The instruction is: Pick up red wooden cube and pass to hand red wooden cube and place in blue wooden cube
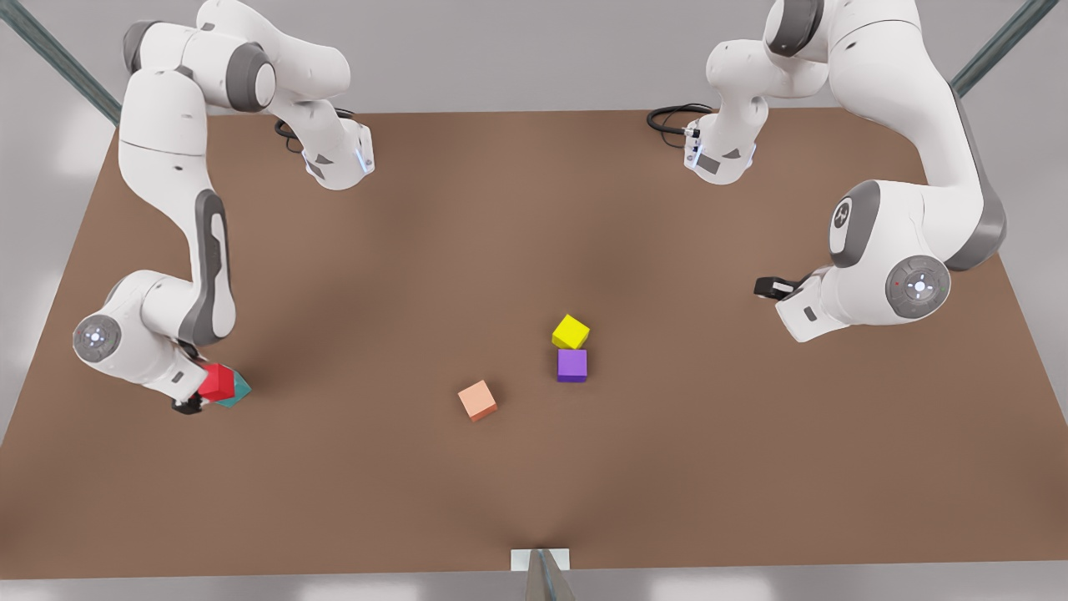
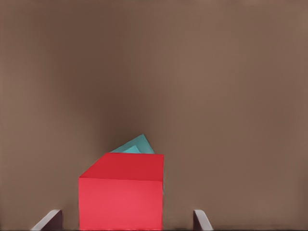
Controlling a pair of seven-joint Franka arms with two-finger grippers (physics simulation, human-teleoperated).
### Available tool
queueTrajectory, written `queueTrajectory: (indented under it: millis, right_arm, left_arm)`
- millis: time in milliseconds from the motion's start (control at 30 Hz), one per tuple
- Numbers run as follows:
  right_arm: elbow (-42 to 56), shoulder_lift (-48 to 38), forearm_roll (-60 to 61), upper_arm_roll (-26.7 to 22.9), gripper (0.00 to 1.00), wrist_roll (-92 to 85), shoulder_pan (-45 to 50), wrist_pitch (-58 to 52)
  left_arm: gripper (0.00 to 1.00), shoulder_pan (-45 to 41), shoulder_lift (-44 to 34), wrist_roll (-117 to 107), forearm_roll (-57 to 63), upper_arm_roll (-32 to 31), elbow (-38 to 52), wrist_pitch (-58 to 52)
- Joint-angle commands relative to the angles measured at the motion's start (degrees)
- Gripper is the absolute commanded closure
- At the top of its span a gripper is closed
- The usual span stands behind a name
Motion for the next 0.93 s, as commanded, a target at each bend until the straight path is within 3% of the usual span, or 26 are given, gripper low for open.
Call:
queueTrajectory:
  millis: [0, 133, 233, 267, 333, 433, 467, 500, 533, 633, 900]
  right_arm:
    - [0.30, -1.74, 2.33, 0.05, 0.00, 0.86, 0.40, -6.15]
    - [11.71, -3.76, 2.24, -0.04, 0.00, 33.67, 4.09, -28.55]
    - [19.18, -1.65, 1.80, 0.05, 0.00, 85.06, 5.58, -39.27]
    - [27.60, 1.50, 2.68, 0.75, 0.00, 107.13, 6.37, -50.15]
    - [32.38, 1.87, 1.89, 1.02, 0.00, 122.23, 9.01, -54.40]
    - [32.12, -1.65, -1.53, 1.28, 0.00, 125.13, 8.84, -57.39]
    - [31.59, -3.92, -3.37, 4.86, 0.00, 125.22, 6.66, -56.96]
    - [31.32, -7.18, -13.89, 17.41, 0.00, 125.31, 0.59, -55.73]
    - [27.02, -12.28, -17.89, 26.15, 0.00, 125.75, -4.34, -54.23]
    - [21.49, -16.06, -12.88, 25.80, 0.00, 125.75, -4.79, -51.25]
    - [20.60, -16.68, -10.50, 25.01, 0.00, 125.57, -5.40, -49.04]
  left_arm:
    - [0.00, 0.00, -0.07, -1.20, 0.03, 0.00, 0.02, -0.17]
    - [0.00, 0.00, -0.07, -1.20, 0.03, 0.00, 0.02, -0.09]
    - [0.00, -0.09, 0.02, -1.20, 0.03, 0.00, 0.02, 0.00]
    - [0.00, -0.09, 0.02, -1.20, 0.03, 0.00, 0.02, 0.00]
    - [0.00, -0.09, 0.02, -1.20, 0.03, 0.00, 0.02, 0.09]
    - [0.00, -0.09, 0.28, -1.20, 0.03, 0.00, 0.02, 0.09]
    - [0.00, -0.09, 0.28, -1.20, 0.03, 0.00, 0.02, 0.09]
    - [0.00, -0.09, 0.28, -1.20, 0.03, 0.00, 0.02, 0.09]
    - [0.00, -0.09, 0.28, -1.20, 0.03, 0.00, 0.02, 0.09]
    - [0.00, -0.09, 0.28, -1.20, 0.03, 0.00, 0.02, 0.00]
    - [0.00, -0.17, 0.28, -1.20, 0.11, 0.00, 0.02, -0.09]
